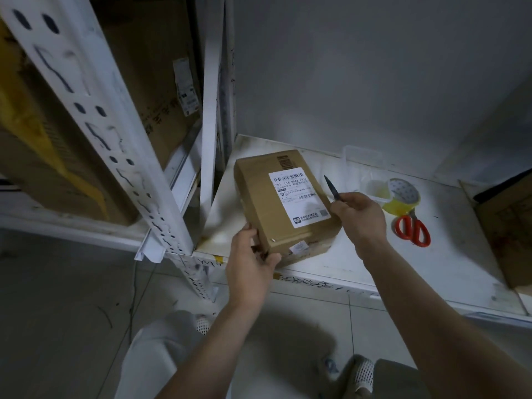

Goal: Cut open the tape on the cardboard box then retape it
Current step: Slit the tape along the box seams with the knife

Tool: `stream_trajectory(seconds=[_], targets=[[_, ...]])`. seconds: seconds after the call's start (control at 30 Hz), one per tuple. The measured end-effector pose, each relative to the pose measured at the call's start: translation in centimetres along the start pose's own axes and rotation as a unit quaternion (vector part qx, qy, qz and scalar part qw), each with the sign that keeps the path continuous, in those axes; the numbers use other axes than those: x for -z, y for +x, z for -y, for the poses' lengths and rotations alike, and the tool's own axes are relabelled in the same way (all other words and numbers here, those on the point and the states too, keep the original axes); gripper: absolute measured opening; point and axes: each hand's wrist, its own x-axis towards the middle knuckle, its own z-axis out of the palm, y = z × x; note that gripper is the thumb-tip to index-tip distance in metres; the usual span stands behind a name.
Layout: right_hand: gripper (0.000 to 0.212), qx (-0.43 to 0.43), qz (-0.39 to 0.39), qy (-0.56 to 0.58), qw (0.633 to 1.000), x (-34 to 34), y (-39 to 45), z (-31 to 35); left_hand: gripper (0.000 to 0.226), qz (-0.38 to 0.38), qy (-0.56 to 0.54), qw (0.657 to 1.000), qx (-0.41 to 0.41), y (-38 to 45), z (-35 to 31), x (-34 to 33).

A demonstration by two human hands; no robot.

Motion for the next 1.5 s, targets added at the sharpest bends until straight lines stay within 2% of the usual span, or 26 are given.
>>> stream_trajectory(seconds=[0.17, 0.3, 0.43, 0.53, 0.67, 0.8, 0.9, 1.03, 1.17, 1.5], targets=[[0.011, 0.019, 0.034, 0.016, 0.999, 0.8, 0.0, -0.5, 0.087, 0.048, 0.089, 0.993, -0.055, -0.8, -0.5, -0.6], [0.018, 0.036, 0.079, 0.063, 0.994, 1.9, -0.3, -0.8, 0.081, 0.061, 0.162, 0.979, -0.108, -0.6, -1.0, -0.8], [0.025, 0.042, 0.081, 0.100, 0.991, 2.8, -0.8, -1.6, 0.074, 0.066, 0.235, 0.959, -0.143, -0.4, -1.8, -1.5], [0.026, 0.031, 0.094, 0.122, 0.988, 3.4, -0.8, -1.9, 0.075, 0.068, 0.242, 0.953, -0.169, -0.3, -1.9, -2.3], [0.022, 0.058, 0.041, 0.057, 0.996, 4.1, -1.1, -2.7, 0.071, 0.068, 0.235, 0.954, -0.171, 0.0, -2.3, -3.0], [0.028, 0.099, 0.075, -0.020, 0.992, 4.8, -3.5, -3.7, 0.074, 0.062, 0.250, 0.949, -0.179, 0.1, -2.2, -3.3], [0.029, 0.164, 0.083, -0.163, 0.969, 4.6, -5.1, -4.4, 0.075, 0.064, 0.261, 0.946, -0.181, 0.2, -2.0, -3.2], [0.029, 0.232, 0.080, -0.283, 0.927, 4.1, -5.7, -4.5, 0.074, 0.057, 0.263, 0.945, -0.186, 0.3, -2.2, -2.9], [0.029, 0.286, 0.030, -0.308, 0.907, 3.4, -5.3, -4.4, 0.074, 0.061, 0.257, 0.947, -0.181, 0.5, -2.4, -2.8], [0.025, 0.377, -0.034, -0.331, 0.864, 2.9, -5.1, -4.8, 0.073, 0.060, 0.245, 0.951, -0.178, 0.7, -2.3, -2.7]])
